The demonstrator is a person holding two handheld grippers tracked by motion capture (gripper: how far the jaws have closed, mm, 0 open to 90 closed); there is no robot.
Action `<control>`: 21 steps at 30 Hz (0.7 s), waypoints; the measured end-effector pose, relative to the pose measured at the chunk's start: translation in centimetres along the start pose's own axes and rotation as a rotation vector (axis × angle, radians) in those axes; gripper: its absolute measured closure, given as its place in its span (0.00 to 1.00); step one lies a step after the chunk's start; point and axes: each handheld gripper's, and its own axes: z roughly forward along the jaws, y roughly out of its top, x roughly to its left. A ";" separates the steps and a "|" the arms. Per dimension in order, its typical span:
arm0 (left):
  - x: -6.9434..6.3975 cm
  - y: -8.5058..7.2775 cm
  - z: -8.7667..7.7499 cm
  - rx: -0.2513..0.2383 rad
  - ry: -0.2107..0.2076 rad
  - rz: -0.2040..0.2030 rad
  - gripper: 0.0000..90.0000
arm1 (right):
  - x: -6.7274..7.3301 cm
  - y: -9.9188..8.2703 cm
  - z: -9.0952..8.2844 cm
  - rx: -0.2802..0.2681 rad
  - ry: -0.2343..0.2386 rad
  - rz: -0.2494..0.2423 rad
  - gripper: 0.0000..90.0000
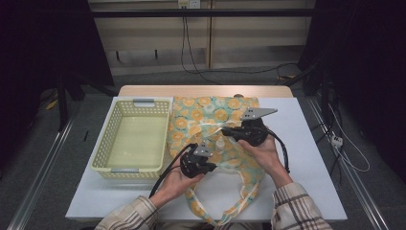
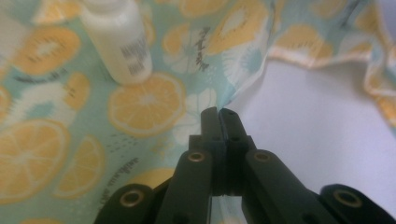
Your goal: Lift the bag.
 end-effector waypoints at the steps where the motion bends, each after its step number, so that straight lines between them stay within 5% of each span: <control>1: 0.1 0.1 -0.3 -0.008 -0.001 0.001 1.00 | 0.0 0.0 0.0 -0.001 -0.001 0.000 1.00; 21: 0.4 2.3 -5.2 -0.250 -0.016 -0.037 1.00 | -0.2 1.1 -1.3 -0.055 -0.017 -0.004 1.00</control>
